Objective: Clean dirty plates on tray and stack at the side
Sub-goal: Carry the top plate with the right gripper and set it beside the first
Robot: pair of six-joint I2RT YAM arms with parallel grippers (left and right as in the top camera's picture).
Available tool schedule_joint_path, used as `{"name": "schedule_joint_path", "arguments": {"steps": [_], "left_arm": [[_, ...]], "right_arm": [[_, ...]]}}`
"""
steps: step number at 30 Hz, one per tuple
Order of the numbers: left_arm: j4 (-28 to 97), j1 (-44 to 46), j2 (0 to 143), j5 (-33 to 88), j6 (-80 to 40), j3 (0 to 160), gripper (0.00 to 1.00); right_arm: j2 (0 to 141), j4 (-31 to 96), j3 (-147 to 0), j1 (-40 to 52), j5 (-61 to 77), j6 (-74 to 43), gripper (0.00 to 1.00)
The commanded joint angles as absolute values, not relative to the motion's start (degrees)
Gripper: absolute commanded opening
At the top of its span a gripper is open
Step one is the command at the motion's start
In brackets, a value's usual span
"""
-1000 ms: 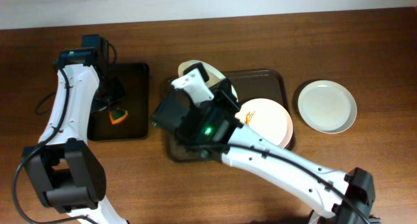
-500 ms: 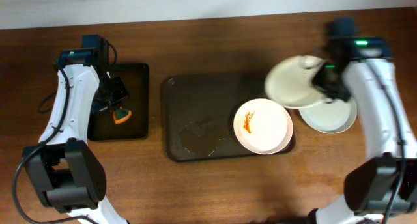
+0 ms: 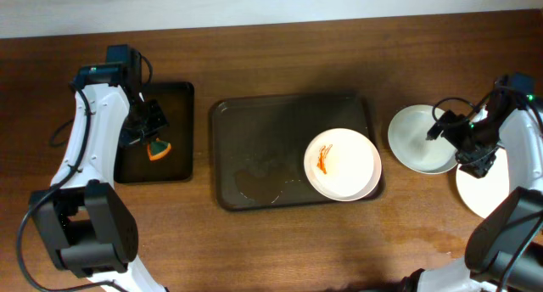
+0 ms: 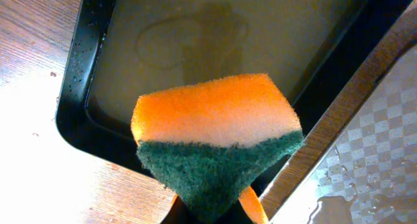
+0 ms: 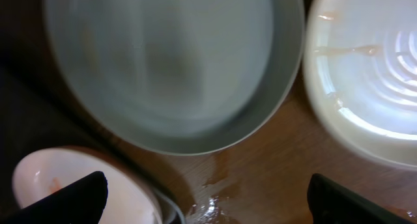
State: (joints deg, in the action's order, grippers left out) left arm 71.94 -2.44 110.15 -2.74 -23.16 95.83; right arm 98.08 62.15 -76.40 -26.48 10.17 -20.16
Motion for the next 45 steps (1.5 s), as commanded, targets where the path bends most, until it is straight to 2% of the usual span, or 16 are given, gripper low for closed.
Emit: {"name": "schedule_joint_path", "arguments": {"steps": [1, 3, 6, 9, 13, 17, 23, 27, 29, 30, 36, 39, 42, 44, 45], "left_arm": [[72.0, -2.4, 109.7, -2.3, -22.2, 95.7, 0.0], [71.9, -2.4, 109.7, -2.3, -22.2, 95.7, 0.0], [72.3, -2.4, 109.7, -2.3, -22.2, 95.7, 0.0], [72.4, -2.4, 109.7, -2.3, -22.2, 95.7, 0.0], [71.8, -2.4, 109.7, -2.3, -22.2, 95.7, 0.0], [71.6, -2.4, 109.7, -2.3, -22.2, 95.7, 0.0], [71.5, -2.4, 109.7, -2.3, -22.2, 95.7, 0.0], [71.4, -2.4, 109.7, -2.3, -22.2, 95.7, 0.0], [71.4, -2.4, 109.7, -2.3, -22.2, 95.7, 0.0], [71.4, -2.4, 109.7, -2.3, -22.2, 95.7, 0.0], [70.9, -2.4, 109.7, -1.0, -22.2, 95.7, 0.0], [70.9, -2.4, 109.7, -1.0, -22.2, 95.7, 0.0], [71.2, -2.4, 109.7, -1.0, -22.2, 95.7, 0.0], [71.1, -2.4, 109.7, -1.0, -22.2, 95.7, 0.0], [71.1, -2.4, 109.7, -1.0, -22.2, 95.7, 0.0]], "right_arm": [[95.5, 63.3, -78.0, -26.0, 12.6, -18.0, 0.98], [95.2, 64.0, -78.0, -24.2, 14.8, -15.3, 0.99], [95.3, 64.5, -78.0, -25.1, 2.0, -29.6, 0.99], [95.3, 66.3, -77.7, -34.3, 0.2, -33.3, 1.0], [95.4, 65.8, -73.1, -52.8, 1.2, -33.3, 0.98], [97.1, 59.0, -67.4, -60.7, 5.3, -33.3, 0.95], [100.7, 56.7, -67.0, -61.5, -0.8, -38.3, 0.89], [105.4, 55.6, -66.9, -61.5, -0.5, -39.7, 0.73], [106.9, 55.4, -66.9, -61.5, -0.4, -39.8, 0.71], [107.2, 55.0, -66.9, -61.5, -0.3, -39.7, 0.64], [107.3, 48.4, -63.7, -61.5, 2.0, -39.9, 0.62], [107.3, 44.4, -60.2, -61.5, 2.7, -39.9, 0.54], [107.3, 44.1, -60.2, -61.5, 4.5, -39.9, 0.17], [107.3, 44.2, -60.2, -61.5, 6.0, -39.4, 0.04], [107.2, 44.5, -60.2, -61.5, 8.9, -38.4, 0.04]]}}
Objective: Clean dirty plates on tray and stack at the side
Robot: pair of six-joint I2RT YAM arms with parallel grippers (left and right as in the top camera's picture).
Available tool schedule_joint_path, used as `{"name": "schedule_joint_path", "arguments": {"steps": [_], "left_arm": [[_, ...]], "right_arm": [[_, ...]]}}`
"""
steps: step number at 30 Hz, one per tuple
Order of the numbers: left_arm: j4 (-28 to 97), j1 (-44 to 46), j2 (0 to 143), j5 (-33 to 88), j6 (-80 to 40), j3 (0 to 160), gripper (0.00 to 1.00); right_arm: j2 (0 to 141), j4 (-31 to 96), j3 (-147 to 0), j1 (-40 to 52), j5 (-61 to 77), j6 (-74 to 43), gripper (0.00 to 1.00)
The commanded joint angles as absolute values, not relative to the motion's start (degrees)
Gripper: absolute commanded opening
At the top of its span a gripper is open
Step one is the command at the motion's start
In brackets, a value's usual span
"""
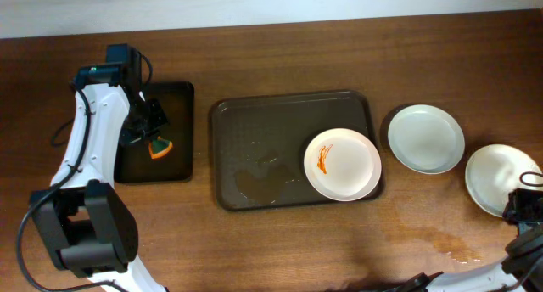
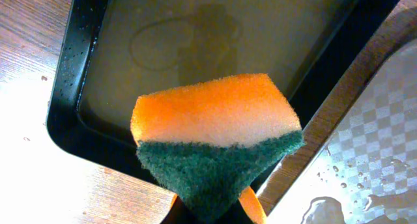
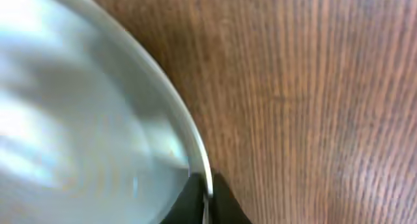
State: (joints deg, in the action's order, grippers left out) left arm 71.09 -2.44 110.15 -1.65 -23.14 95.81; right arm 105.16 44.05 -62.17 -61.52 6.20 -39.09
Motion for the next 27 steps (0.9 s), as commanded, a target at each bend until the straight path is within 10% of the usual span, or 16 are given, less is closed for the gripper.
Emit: {"name": "schedule_joint_path", "arguments": {"steps": [1, 12, 19, 20, 22, 27], "left_arm": [[71.1, -2.4, 109.7, -1.0, -22.2, 95.7, 0.0], [70.9, -2.4, 109.7, -1.0, -22.2, 95.7, 0.0], [70.8, -2.4, 109.7, -1.0, -22.2, 95.7, 0.0], [70.7, -2.4, 109.7, -1.0, -22.2, 95.7, 0.0], [70.7, -2.4, 109.7, -1.0, -22.2, 95.7, 0.0], [70.9, -2.4, 109.7, -1.0, -22.2, 95.7, 0.0]], "right_arm": [[107.1, 44.6, -60.4, -61.6, 12.2, -36.0, 0.04], [88.8, 43.1, -65.0, -49.9, 29.1, -27.1, 0.04], [96.6, 40.8, -64.9, -24.6, -1.7, -36.3, 0.04], [98.0, 40.4, -64.9, -24.5, -1.2, -35.3, 0.08], [98.3, 42.6, -65.0, -24.5, -0.3, -33.5, 0.58], [89.0, 51.6, -65.0, -20.5, 16.3, -21.5, 0.81]]}}
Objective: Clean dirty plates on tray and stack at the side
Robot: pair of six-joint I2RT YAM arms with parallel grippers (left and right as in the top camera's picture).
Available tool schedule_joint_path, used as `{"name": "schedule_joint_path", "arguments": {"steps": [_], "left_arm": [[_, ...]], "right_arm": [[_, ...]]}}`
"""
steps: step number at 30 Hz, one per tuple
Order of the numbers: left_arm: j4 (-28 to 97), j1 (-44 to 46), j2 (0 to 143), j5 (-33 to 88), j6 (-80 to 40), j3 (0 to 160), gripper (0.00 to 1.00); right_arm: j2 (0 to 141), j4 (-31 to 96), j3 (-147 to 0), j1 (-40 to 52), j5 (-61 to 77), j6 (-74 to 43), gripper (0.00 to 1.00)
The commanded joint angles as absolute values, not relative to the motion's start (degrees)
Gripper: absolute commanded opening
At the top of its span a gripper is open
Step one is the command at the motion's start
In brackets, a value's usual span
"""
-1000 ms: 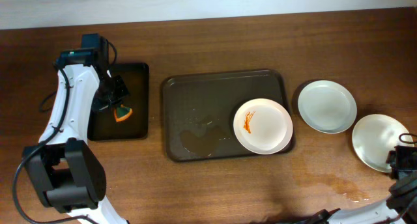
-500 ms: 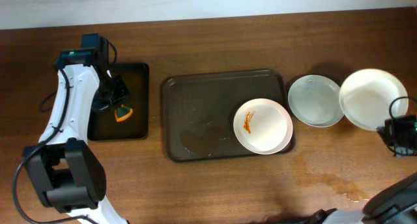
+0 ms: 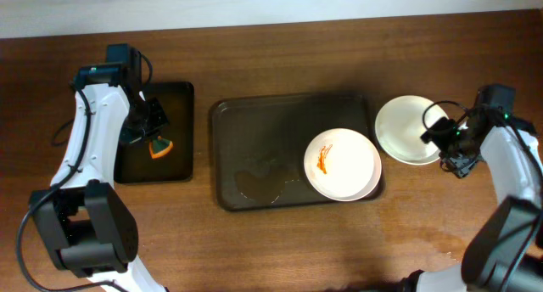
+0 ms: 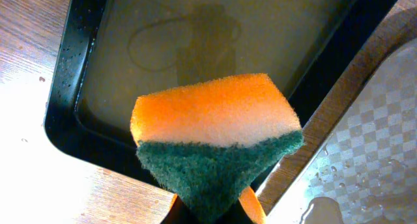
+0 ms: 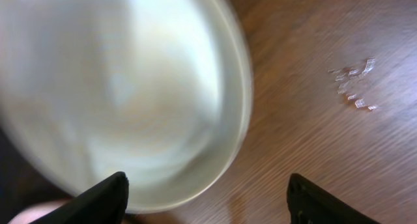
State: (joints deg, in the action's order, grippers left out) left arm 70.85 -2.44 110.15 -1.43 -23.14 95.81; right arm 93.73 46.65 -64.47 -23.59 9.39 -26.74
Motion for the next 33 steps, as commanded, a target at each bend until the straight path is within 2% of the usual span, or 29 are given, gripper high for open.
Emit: {"name": "schedule_joint_path", "arguments": {"steps": [1, 2, 4, 5, 6, 8, 11, 14, 15, 18, 21, 26, 33], "left_arm": [[70.9, -2.4, 109.7, -1.0, -22.2, 95.7, 0.0], [70.9, -2.4, 109.7, -1.0, -22.2, 95.7, 0.0], [70.9, -2.4, 109.7, -1.0, -22.2, 95.7, 0.0], [71.0, -2.4, 109.7, -1.0, -22.2, 95.7, 0.0], [71.0, -2.4, 109.7, -1.0, -22.2, 95.7, 0.0], [70.9, -2.4, 109.7, -0.8, -22.2, 95.7, 0.0], [71.1, -2.4, 109.7, -0.8, -22.2, 95.7, 0.0], [71.2, -2.4, 109.7, -0.8, -22.2, 95.7, 0.0], [71.1, -2.4, 109.7, -0.8, -22.2, 95.7, 0.0], [71.2, -2.4, 109.7, -0.8, -22.2, 95.7, 0.0], [71.2, -2.4, 109.7, -0.8, -22.2, 95.7, 0.0], [71.1, -2.4, 109.7, -0.8, -22.2, 95.7, 0.0], [71.2, -2.4, 109.7, -0.8, -22.2, 95.7, 0.0]], "right_arm": [[88.8, 55.0, -64.9, -18.1, 16.3, -20.1, 0.71], [88.8, 56.5, -64.3, -14.4, 16.1, -18.8, 0.56], [89.1, 56.2, -63.0, -7.5, 13.8, -18.9, 0.55], [89.4, 56.2, -62.8, -5.7, 11.2, -19.6, 0.59], [90.1, 55.9, -61.5, -2.5, 6.1, -24.8, 0.6], [91.7, 51.1, -57.8, 2.6, 7.2, -26.6, 0.56], [94.2, 47.5, -56.4, 6.9, 5.1, -30.6, 0.56], [96.3, 48.0, -56.4, 7.1, 1.9, -30.9, 0.55], [96.2, 48.6, -56.9, 7.1, 2.5, -30.9, 0.52], [93.2, 54.2, -61.1, 7.1, 2.2, -30.9, 0.56], [93.3, 56.6, -61.0, 7.1, -1.8, -30.9, 0.56], [93.4, 46.8, -54.5, 7.1, -0.2, -30.5, 0.55], [98.0, 42.5, -52.8, 7.1, -0.1, -28.9, 0.54]]}}
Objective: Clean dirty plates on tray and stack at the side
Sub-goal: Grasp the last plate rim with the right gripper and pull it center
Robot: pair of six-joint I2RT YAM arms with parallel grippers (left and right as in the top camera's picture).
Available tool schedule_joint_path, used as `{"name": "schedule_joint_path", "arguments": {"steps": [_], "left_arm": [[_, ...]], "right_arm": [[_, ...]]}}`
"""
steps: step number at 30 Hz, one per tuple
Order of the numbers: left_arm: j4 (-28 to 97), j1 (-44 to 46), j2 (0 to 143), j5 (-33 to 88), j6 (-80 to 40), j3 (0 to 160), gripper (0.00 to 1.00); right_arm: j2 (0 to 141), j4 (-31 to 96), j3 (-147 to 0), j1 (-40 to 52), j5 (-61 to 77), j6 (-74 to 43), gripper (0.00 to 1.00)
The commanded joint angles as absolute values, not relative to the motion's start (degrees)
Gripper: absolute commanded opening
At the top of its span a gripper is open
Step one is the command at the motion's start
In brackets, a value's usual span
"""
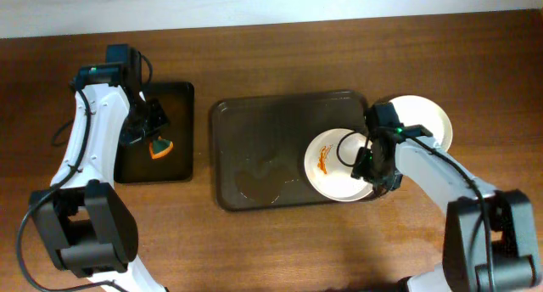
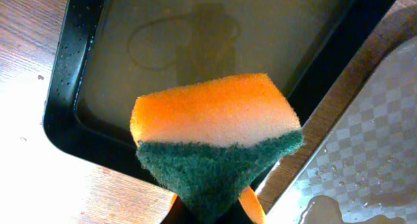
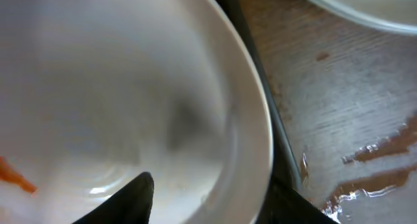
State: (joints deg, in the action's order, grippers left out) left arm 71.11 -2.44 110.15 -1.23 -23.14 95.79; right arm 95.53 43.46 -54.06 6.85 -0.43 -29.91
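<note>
A white dirty plate with an orange smear lies at the right end of the brown tray. My right gripper is open at the plate's right rim. In the right wrist view the gripper has one finger inside the plate and one outside its rim. A clean white plate stack sits on the table just right of the tray. My left gripper is shut on an orange and green sponge above the small black tray.
Shallow water lies in the small black tray at the left. A puddle wets the brown tray's floor. Wet streaks mark the wood beside the tray's right edge. The clean stack's rim shows at the top of the right wrist view.
My right gripper was open at the right edge of the clean stack and is now open around the dirty plate's right rim on the tray. The left arm and sponge have not moved.
Two clean plates lay apart right of the tray, with my right gripper between them. Then it was shut on the rim of the far right plate. Then a single stack stood by the tray with the gripper open beside it. Now the gripper straddles the dirty plate's rim.
</note>
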Motion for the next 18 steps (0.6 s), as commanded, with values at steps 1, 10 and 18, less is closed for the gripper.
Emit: {"name": "schedule_joint_path", "arguments": {"steps": [1, 10, 18], "left_arm": [[71.1, -2.4, 109.7, -0.8, -22.2, 95.7, 0.0], [71.2, -2.4, 109.7, -0.8, -22.2, 95.7, 0.0], [71.2, -2.4, 109.7, -0.8, -22.2, 95.7, 0.0]], "right_arm": [[100.4, 39.9, -52.8, 7.1, 4.3, -25.9, 0.42], [99.2, 45.4, -63.9, 15.2, 5.7, -24.8, 0.51], [109.7, 42.0, -67.0, 13.5, -2.2, -18.0, 0.6]]}}
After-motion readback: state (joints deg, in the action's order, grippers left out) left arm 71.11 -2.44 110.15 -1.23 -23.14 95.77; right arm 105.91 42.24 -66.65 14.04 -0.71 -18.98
